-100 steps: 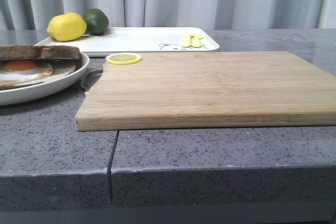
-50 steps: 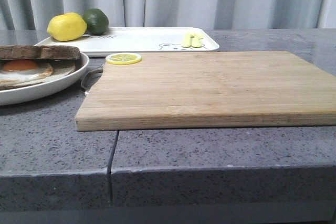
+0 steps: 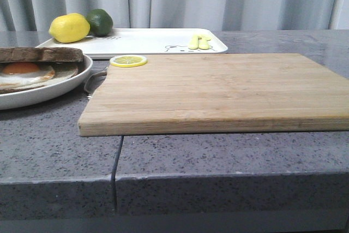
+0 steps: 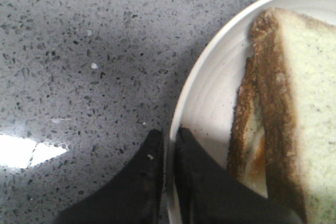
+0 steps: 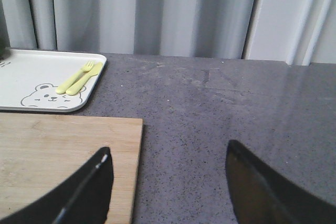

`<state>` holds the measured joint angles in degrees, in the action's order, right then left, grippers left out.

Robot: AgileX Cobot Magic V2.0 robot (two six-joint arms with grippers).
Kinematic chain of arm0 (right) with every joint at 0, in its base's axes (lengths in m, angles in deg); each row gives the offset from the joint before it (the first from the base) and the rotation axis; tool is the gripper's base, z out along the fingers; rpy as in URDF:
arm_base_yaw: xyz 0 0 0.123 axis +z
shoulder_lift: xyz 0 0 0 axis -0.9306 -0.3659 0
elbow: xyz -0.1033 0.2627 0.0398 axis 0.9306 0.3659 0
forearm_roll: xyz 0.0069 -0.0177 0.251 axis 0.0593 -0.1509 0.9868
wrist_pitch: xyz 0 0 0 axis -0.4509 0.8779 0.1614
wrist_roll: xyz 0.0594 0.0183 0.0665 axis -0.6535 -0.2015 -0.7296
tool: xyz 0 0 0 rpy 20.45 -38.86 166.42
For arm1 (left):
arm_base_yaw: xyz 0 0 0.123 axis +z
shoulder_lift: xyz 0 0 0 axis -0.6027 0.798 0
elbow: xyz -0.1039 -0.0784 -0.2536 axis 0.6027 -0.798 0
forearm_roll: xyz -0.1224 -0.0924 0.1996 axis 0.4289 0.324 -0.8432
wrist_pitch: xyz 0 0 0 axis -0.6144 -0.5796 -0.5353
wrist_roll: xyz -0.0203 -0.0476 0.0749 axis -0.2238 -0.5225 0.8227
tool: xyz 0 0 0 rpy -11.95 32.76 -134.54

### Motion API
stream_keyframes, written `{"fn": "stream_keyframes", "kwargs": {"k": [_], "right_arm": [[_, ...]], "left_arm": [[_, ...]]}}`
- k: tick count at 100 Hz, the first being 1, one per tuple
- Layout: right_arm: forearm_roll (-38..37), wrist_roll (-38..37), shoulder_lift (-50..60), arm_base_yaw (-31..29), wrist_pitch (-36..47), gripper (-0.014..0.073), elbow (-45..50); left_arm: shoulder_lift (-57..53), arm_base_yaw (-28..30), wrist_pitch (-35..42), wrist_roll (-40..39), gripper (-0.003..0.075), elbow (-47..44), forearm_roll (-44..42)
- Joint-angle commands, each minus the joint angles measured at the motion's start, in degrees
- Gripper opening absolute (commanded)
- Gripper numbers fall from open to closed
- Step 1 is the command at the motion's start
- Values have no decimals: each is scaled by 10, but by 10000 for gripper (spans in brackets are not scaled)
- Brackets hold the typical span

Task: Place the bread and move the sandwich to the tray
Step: 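Move the left gripper to the white plate rim and grasp it, then lift the plate with the left gripper and carry it over the tray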

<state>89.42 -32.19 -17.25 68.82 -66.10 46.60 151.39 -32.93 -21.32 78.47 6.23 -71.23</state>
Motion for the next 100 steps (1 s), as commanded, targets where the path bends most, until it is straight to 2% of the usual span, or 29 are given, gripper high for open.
{"fn": "stream_keyframes", "kwargs": {"k": [1,29,58,100], "right_arm": [[-5,-1,-5,-3,47,469,-15],[-5,-1,-5,-3,47,469,-15],[-5,-1,-5,-3,48,469,-15],[-5,-1,-5,-3,56,469,-15]], "left_arm": [[-13,1,21,-1,-8,19,11],[-13,1,26,0,-10,19,29],[-13,1,27,28,-10,19,101],[-45,1,30,42,-10,19,144]]}}
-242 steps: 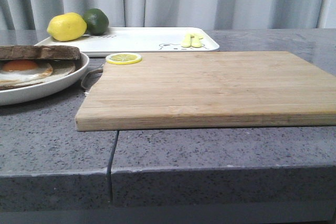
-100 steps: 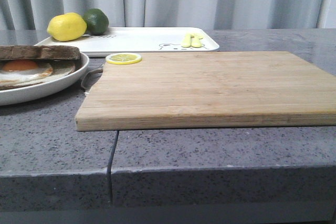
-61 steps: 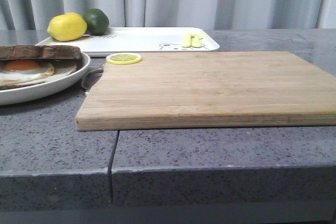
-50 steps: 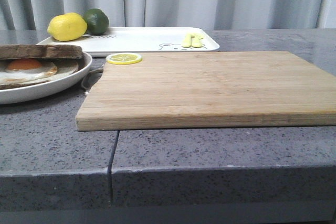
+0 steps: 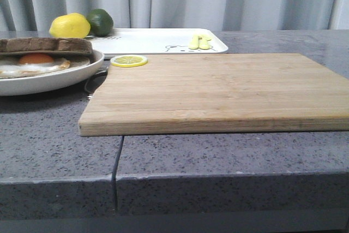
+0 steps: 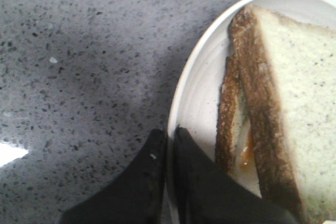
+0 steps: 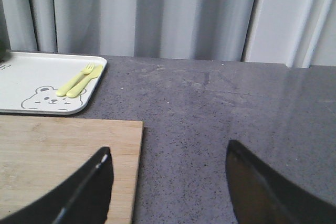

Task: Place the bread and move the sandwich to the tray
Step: 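Lift the plate with the left gripper and carry it over the tray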

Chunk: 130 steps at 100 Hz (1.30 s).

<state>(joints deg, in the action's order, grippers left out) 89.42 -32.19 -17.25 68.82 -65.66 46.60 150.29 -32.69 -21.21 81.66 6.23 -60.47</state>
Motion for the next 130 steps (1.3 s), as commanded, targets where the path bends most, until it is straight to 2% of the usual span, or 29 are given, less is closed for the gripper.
{"fn": "stream_keyframes", "kwargs": {"k": [1,30,54,81,98,117,130], "right_arm": [[-5,-1,-5,-3,52,469,-15],[-5,-1,-5,-3,53,469,-15],[-5,-1,-5,-3,54,469,-15],[-5,-2,-5,-3,54,469,-15],[-5,-2,-5,-3,56,469,-15],[-5,-2,-5,-3,56,469,-15],[-5,-2,-5,-3,56,469,-15]], "left_arm": [[-37,-2,29,11,-10,19,37],[-80,-2,29,20,-10,19,80],[-84,-2,35,89,-10,30,196],[-79,-2,45,91,-10,65,221],[-39,-2,28,93,-10,108,234],[27,-2,3,137,-10,169,304],[79,-3,-22,150,-10,222,320]]}}
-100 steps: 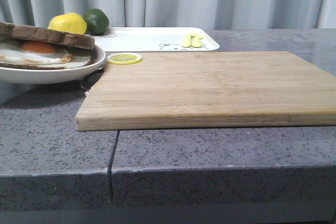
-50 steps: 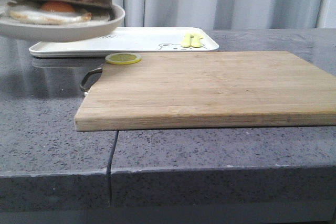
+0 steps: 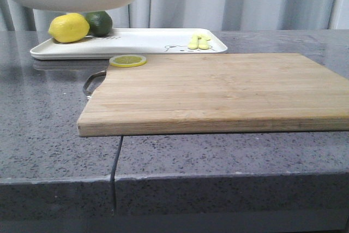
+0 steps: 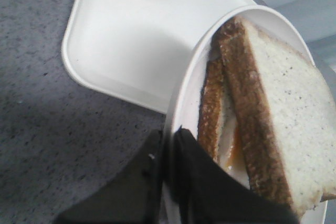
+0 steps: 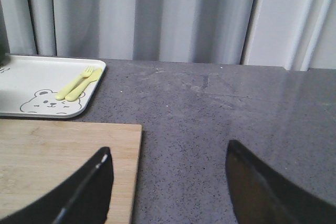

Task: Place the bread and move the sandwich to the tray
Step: 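Lift the plate with the left gripper and carry it over the tray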

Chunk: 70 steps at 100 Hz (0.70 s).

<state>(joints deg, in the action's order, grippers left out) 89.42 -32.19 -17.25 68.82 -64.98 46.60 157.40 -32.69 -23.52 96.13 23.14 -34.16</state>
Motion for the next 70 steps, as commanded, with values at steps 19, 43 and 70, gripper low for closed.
{"fn": "stream_keyframes", "kwargs": {"k": [19,43,70], "right_arm": [[-5,-2,-5,-3,49,469,-15],[-5,-2,-5,-3,49,469,-15],[-5,-2,-5,-3,48,469,-15]], "left_arm": [[77,-19,-19,5,-11,127,57],[162,-41,-39,5,-12,234,57],[260,-43,-84,3,-20,352,68]]}}
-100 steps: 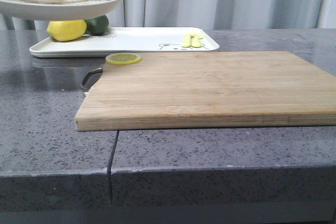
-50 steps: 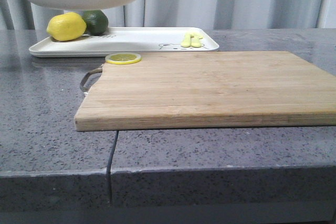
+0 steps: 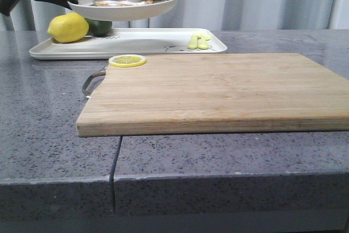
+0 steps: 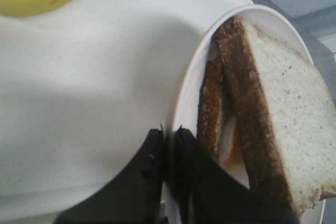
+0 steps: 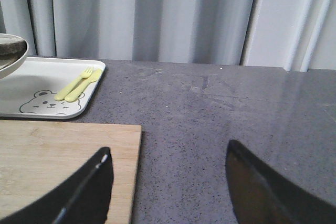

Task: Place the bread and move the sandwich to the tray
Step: 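Lift the plate with the left gripper and carry it over the tray, then lower the plate onto the bear-print tray and open the left gripper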

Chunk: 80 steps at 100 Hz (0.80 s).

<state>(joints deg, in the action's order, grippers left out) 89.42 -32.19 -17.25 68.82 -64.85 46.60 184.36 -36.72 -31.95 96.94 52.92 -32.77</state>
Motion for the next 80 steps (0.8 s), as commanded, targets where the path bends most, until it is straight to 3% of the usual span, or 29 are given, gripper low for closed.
{"fn": "stream_keyframes", "kwargs": {"k": [1,36,80], "right_arm": [[-5,-2,-5,-3,47,469,-15],[-5,-2,-5,-3,47,469,-15],[-5,-2,-5,-3,45,469,-15]], "left_arm": [[-7,-3,-1,-5,-20,60,54],[66,-3,-5,-7,-20,138,55],[105,-3,-2,-8,-20,148,55]]}}
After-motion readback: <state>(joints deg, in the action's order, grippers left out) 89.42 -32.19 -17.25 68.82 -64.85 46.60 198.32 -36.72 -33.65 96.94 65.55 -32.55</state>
